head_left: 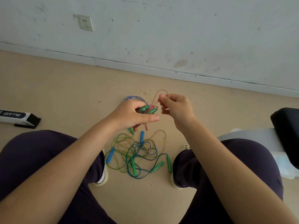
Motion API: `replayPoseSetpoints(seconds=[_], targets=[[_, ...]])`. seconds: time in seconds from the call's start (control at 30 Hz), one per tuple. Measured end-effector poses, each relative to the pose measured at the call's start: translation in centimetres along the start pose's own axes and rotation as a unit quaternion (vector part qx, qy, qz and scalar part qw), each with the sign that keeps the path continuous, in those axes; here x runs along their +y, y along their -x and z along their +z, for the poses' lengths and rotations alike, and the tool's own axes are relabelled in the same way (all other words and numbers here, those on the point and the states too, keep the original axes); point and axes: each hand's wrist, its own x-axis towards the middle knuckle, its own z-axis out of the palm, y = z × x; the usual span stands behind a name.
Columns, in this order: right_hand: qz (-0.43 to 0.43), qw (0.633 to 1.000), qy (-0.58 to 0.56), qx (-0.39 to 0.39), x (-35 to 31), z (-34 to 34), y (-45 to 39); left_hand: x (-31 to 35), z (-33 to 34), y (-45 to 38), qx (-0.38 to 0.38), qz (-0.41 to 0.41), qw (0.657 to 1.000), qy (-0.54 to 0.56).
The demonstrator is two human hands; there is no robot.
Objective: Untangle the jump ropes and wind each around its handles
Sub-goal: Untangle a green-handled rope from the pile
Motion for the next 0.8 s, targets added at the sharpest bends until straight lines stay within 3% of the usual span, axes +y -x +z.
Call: replayPoseSetpoints(seconds=[0.13, 0.23, 0.47, 0.63, 0.7, 0.8], targets=[[0.094, 0.976, -0.09, -0.176, 0.0, 0.5, 0.8, -0.8, 0.0, -0.1, -0.026, 0.01, 0.999, 0.019], [0.09, 0.962, -0.091, -0.239, 0.0, 0.5, 0.7, -0.6, 0.1, -0.1, -0.027, 0.012, 0.999, 0.026], [0.057, 0.977, -0.104, -0.176, 0.3, 0.7, 0.5, 0.4, 0.1, 0.3, -0.039, -0.01, 0.999, 0.015], [0.041, 0.991, -0.129, 0.016, -0.6, -1.7, -1.2, -0.1, 0.8, 0.9, -0.078, -0.012, 0.997, -0.002], [0.026, 0.992, -0.124, 0.017, -0.6, -1.9, -1.1, -0.3, 0.9, 0.7, -0.054, -0.017, 0.998, -0.011], [0.054, 0.988, -0.133, -0.06, -0.4, -0.9, -0.5, -0.4, 0.3, 0.5, -0.015, -0.009, 1.0, -0.01]])
